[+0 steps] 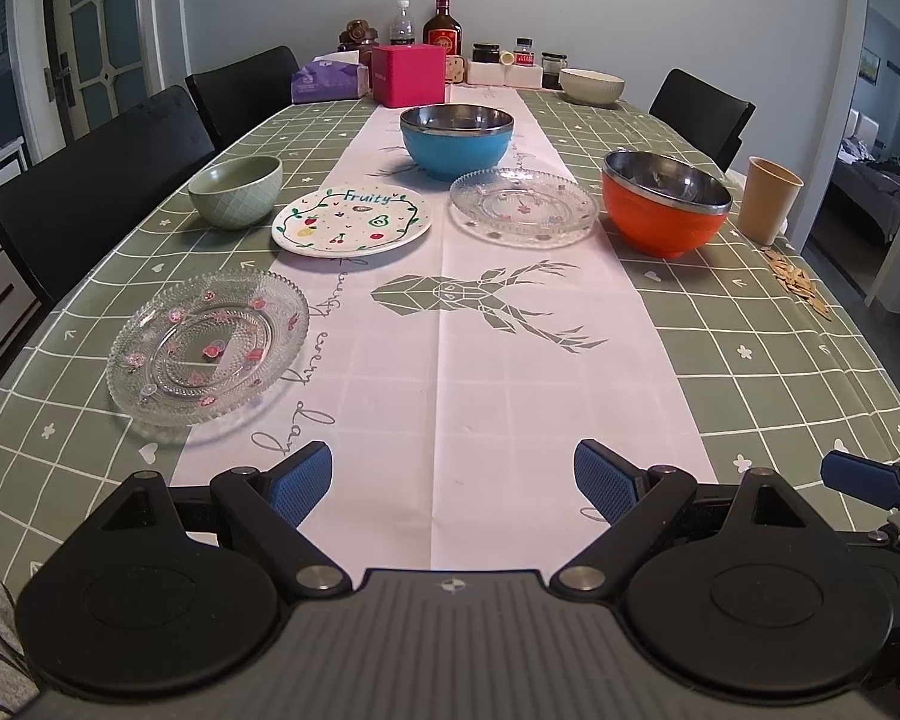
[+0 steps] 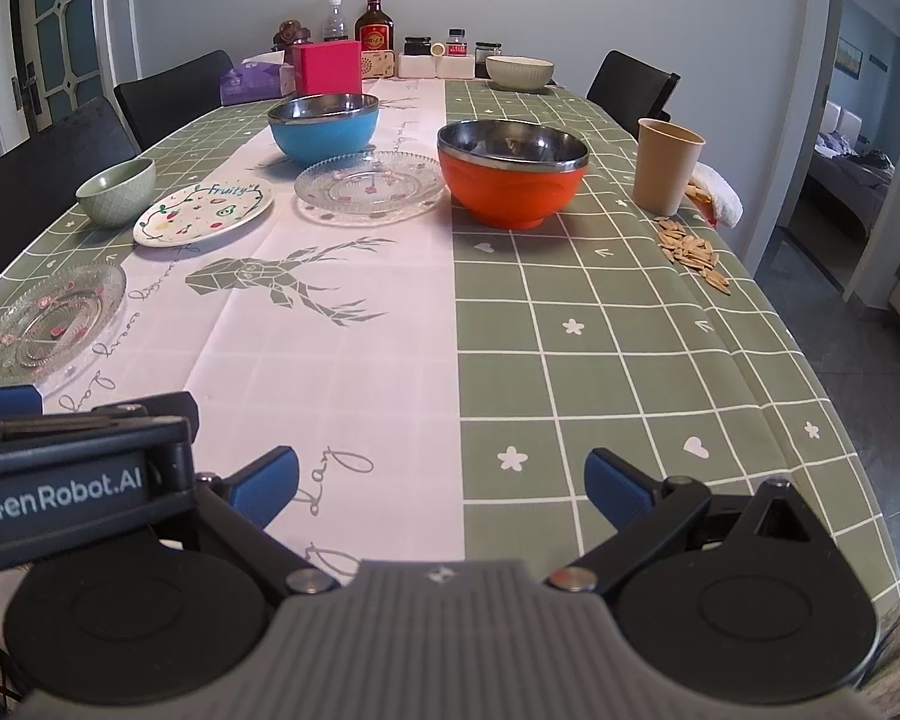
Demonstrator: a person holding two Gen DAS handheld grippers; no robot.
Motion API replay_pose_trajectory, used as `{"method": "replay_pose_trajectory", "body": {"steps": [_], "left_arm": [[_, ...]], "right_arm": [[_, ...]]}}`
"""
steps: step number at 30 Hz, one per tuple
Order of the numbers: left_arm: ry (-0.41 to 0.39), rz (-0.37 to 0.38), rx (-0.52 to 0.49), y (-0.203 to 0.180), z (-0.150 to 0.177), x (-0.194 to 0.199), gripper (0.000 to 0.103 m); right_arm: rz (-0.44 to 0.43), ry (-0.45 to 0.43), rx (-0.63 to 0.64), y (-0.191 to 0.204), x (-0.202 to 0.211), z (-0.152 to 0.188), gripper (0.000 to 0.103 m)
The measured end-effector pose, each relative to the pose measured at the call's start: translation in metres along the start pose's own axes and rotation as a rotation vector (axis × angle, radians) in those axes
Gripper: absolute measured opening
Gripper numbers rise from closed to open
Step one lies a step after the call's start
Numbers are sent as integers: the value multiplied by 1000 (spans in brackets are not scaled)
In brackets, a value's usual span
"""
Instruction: Organize plates and bowls
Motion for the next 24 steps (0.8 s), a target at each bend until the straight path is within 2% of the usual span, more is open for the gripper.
{"method": "replay_pose_trajectory", "body": {"steps": [12,18,24], "left_arm": [[12,2,40,26,-2,3,103],[-4,-9,129,65,-6,10,103],[-31,-78,211,112,-7,16,103]], "right_arm": [[-15,-23,16,15,-1,-3,99],[-38,-28,52,35,-1,-1,99],[-78,-46,70,59,-2,-6,99]]}}
Point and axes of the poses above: each gripper's, at about its wrist camera, not at the fingertips, and x roughly against the way its jaws point, y to its left, z to its underside, the point moved 6 cm from there along -x, roughly the way its jaws point
